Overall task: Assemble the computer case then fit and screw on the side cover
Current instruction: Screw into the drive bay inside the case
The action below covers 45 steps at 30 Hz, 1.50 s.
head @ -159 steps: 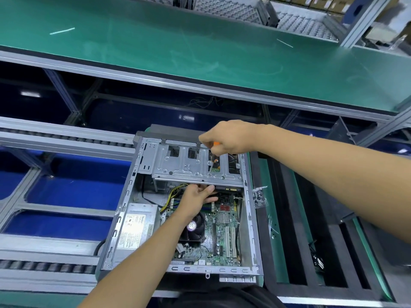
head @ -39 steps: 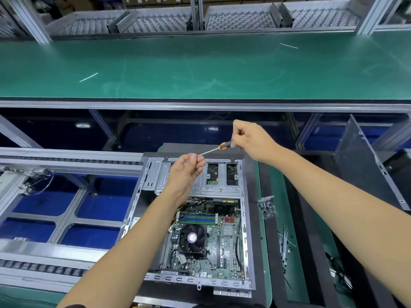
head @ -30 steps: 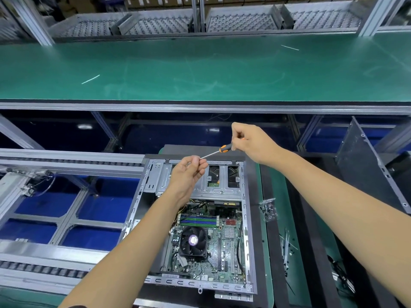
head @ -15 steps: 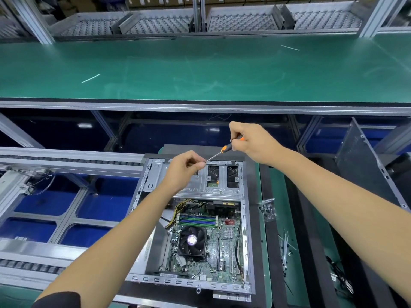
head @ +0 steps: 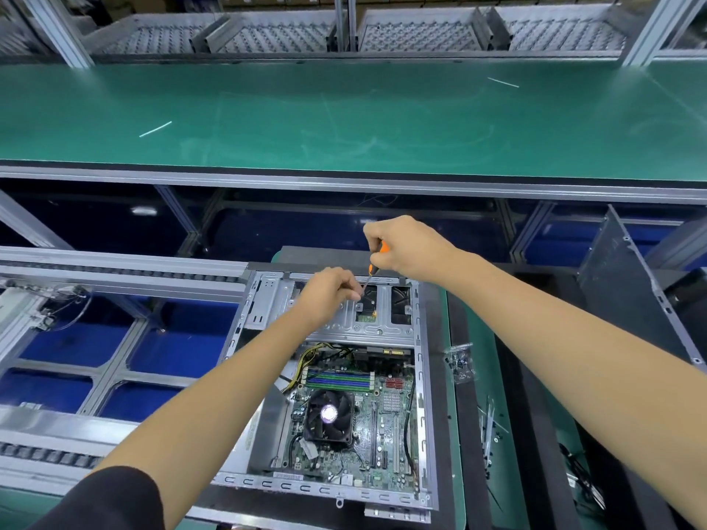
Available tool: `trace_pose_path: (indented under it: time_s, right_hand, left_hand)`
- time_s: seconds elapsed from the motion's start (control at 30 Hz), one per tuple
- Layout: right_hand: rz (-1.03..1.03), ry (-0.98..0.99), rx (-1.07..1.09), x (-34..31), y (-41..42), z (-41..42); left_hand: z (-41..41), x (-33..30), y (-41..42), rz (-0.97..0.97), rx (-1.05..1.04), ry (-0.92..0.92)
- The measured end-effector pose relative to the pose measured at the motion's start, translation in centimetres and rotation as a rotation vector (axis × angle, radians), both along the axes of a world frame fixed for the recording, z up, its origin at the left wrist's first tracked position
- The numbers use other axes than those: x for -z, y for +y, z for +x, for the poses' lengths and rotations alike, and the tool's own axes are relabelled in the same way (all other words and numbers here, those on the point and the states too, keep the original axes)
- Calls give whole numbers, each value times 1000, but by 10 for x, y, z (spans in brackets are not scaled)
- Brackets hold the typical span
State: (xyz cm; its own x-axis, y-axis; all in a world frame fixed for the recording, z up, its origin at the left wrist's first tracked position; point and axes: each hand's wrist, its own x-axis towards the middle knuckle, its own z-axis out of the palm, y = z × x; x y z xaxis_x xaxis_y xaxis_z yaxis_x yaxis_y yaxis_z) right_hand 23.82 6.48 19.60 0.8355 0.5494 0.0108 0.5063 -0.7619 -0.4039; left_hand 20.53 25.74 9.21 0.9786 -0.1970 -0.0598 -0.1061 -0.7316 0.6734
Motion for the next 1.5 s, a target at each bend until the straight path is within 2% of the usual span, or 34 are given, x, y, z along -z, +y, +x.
trace_pose_path:
  time_s: [0.1, 0.2, 0.37, 0.63, 0.8, 0.87, 1.03, 1.13, 1.27, 1.37, 1.5]
  right_hand:
    - [-41, 38, -14, 9, 6, 3]
    - [-61, 60, -11, 17, 10, 7]
    - [-112, 61, -38, 26, 20, 12]
    - [-134, 55, -51, 22, 31, 18]
    - [-281, -31, -114, 16, 41, 17]
    - [-332, -57, -121, 15, 45, 17]
    - [-366, -32, -122, 11, 50, 17]
    - [-340, 24, -263, 3, 47, 19]
    - [-329, -7, -443, -3, 46, 23]
    - [-355, -84, -407, -3, 48, 25]
    - [-451, -194, -306, 5, 46, 24]
  left_hand:
    - [-4, 11, -4, 144, -76, -53]
    - [-5, 19, -6, 197, -161, -66]
    - [-4, 27, -4, 301, -116, -150]
    - [1, 31, -3, 396, -132, -132]
    - [3, 33, -2, 402, -120, -121]
    - [4, 31, 0, 361, -95, -97]
    - [2, 28, 0, 16, -104, -6]
    - [3, 30, 1, -25, -106, 7]
    - [5, 32, 3, -35, -66, -2]
    - [6, 32, 5, -37, -29, 9]
    - [2, 24, 7, -167, -73, -2]
